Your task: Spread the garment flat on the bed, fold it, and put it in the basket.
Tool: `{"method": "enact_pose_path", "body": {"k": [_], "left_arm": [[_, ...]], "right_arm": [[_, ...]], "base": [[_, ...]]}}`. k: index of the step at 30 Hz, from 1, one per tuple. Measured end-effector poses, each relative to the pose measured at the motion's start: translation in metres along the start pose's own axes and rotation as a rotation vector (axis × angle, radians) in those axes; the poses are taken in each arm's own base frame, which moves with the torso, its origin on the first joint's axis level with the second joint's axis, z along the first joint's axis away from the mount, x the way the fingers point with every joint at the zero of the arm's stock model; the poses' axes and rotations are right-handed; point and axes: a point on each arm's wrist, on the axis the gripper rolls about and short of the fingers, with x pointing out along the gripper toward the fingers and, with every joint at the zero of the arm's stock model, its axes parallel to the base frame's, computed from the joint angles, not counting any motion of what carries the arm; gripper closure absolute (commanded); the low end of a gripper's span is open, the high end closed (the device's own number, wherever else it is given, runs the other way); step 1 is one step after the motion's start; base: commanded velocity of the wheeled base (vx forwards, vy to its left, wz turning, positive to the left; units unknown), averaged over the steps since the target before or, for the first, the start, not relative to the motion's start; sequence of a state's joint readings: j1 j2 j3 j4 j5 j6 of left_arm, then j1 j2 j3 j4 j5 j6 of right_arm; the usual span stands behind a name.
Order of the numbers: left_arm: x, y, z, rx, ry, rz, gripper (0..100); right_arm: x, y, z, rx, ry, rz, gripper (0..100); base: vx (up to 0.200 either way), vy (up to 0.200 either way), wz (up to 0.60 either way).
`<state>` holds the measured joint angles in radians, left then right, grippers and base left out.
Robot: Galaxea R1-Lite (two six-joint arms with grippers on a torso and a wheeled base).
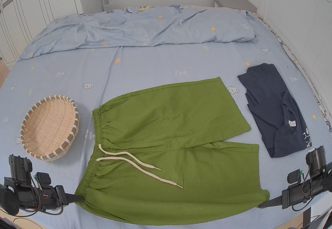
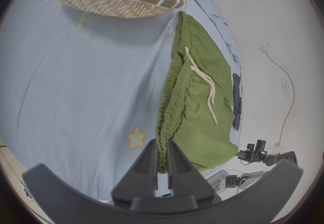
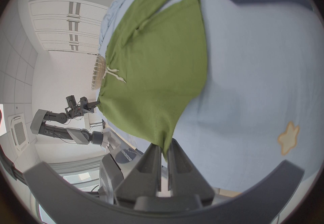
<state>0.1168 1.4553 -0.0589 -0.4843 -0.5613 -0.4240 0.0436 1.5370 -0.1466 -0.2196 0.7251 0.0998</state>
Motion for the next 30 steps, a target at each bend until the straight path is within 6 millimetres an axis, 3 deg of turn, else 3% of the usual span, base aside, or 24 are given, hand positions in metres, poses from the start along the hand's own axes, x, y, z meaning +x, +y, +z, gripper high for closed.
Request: {"method": "enact_pose_path", "body": {"k": [4,8,20,30], "left_arm": [[-0.001,-0.005,0.008,-0.008,0.001,-0.001,100],[-0.003,-0.013,0.024,-0.033,0.006,0.0,100],[-0.017,-0.069,0.109,-0.111,-0.052,-0.052,100],[0.0,-0.095,0.174,-0.143,-0.087,-0.088,100]], "right_arm": [[-0.012,0.01,0.02,-0.026,-0.047,0.002,100],[-0.028,0.026,0.052,-0.075,-0.115,0.007,100],[-0.084,0.087,0.155,-0.229,-0.343,0.041,100],[-0.08,0.097,0.228,-0.237,-0.395,0.054,100]], "base": [[0.0,0.0,0.0],[0.0,0.0,0.0],[0.0,0.0,0.0],[0.0,0.0,0.0]]}}
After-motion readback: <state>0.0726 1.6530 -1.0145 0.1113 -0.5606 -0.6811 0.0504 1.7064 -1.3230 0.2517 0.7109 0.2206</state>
